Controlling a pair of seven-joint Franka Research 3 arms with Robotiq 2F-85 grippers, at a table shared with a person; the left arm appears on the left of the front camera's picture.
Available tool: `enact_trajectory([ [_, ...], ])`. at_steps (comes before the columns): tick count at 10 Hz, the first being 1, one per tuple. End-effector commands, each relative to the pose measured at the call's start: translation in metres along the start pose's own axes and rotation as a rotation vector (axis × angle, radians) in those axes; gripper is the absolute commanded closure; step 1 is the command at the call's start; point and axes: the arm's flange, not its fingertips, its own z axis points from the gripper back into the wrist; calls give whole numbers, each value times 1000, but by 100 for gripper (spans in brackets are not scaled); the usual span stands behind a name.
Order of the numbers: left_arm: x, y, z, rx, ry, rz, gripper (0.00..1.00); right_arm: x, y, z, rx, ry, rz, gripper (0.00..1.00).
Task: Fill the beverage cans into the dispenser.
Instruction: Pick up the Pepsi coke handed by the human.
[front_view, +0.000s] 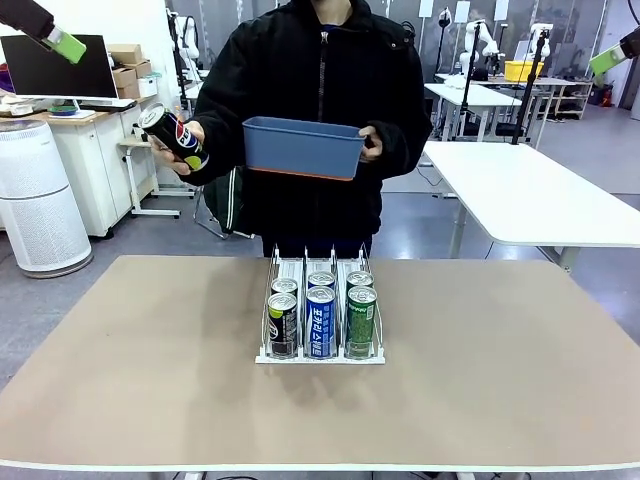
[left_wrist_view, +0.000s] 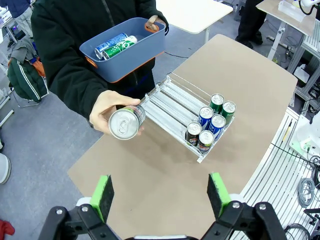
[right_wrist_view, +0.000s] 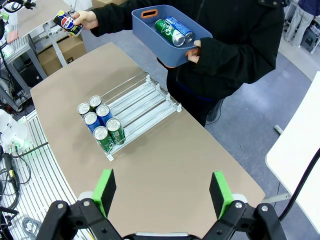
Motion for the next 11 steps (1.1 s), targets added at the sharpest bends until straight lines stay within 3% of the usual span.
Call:
enact_trajectory([
  [1,0,0,0,0,0,0,0,1,1,0,8,-1,-6,0],
  [2,0,13,-2,6,69,85,0,1,1,0,8,-1,-6,0],
  [4,3,20,-26,63,66,178,0,1,1,0,8,-1,-6,0],
  [5,2,27,-28,38,101,159,0,1,1,0,8,-1,-6,0],
  [11,9,49,-106,2,74,68,0,1,1,0,8,-1,-6,0],
])
